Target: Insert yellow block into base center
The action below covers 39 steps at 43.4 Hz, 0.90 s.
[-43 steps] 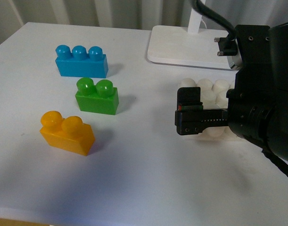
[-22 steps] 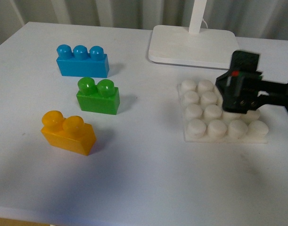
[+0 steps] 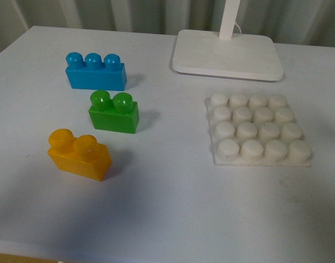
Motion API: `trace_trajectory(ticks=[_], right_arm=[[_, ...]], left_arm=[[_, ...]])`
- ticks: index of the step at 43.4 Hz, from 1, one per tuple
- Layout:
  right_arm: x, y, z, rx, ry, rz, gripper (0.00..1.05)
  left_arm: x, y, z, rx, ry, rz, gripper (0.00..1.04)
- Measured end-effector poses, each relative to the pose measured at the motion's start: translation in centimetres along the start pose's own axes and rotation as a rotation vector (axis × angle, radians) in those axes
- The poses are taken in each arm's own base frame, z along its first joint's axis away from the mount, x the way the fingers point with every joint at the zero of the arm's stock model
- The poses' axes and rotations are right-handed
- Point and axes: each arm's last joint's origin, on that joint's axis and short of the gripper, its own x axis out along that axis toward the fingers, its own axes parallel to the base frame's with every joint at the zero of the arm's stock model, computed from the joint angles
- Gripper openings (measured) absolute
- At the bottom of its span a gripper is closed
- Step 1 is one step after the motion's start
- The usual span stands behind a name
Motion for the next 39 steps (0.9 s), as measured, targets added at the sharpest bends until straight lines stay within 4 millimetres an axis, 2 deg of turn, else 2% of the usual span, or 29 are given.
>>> trace_trajectory(ticks=[3,9,15,19,39], right_arm=[[-1.0,-0.7,-0.3,-0.091,-0.105,-0.052,0.68],[-2.1,-1.0,-1.9,-0.136,-0.092,-0.057,0.41],[-2.9,-1.0,-2.4,-0.146,-0.096,-0.057,0.20],[-3.5,-1.0,-3.0,-0.150,-0.096,-0.057,0.01],[-5.3,-1.2,-4.7,-0.153,-0.108,-0.056,0.01]], left_arm=[[0.0,0.0,0.0,0.000,0.000,0.000,0.98],[0.0,0.0,0.0,0.000,0.000,0.000,0.98],[0.0,0.0,0.0,0.000,0.000,0.000,0.98],[0.0,0.0,0.0,0.000,0.000,0.000,0.98],[0.0,0.0,0.0,0.000,0.000,0.000,0.98]])
